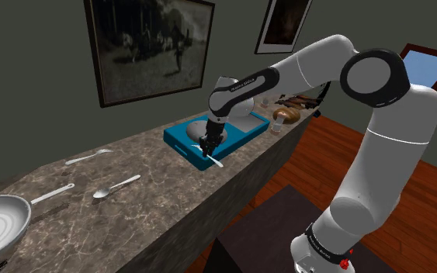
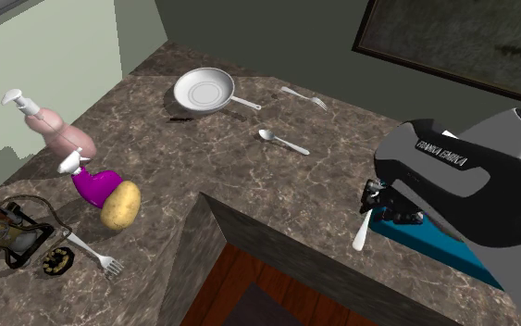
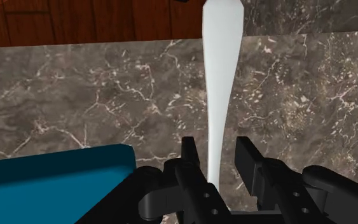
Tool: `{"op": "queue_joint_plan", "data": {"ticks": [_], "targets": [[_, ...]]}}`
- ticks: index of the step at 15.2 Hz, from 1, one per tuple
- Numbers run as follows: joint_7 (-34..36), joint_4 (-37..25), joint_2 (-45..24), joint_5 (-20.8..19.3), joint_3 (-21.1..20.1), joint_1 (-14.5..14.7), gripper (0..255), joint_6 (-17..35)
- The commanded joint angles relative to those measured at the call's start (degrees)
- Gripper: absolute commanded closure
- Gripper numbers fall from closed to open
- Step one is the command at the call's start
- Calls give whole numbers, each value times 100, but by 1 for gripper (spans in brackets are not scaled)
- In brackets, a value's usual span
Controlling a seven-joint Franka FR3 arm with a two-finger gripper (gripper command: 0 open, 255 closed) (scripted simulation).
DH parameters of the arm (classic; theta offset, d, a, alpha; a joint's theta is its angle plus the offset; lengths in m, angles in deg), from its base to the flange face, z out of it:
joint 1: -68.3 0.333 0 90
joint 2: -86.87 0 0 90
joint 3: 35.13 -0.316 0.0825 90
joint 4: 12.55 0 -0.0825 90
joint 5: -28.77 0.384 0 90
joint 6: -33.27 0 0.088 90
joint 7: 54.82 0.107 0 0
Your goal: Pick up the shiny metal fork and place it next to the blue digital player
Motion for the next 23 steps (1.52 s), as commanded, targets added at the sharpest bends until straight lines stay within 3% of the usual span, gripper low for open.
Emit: {"op": "queue_joint_plan", "data": {"ticks": [1, 2, 23], "targets": [[-278, -28, 3, -14, 111, -178, 255, -83], [-494, -31, 13, -25, 200, -320, 255, -136], [-671, 4, -1292, -56, 239, -249, 255, 1189]]}}
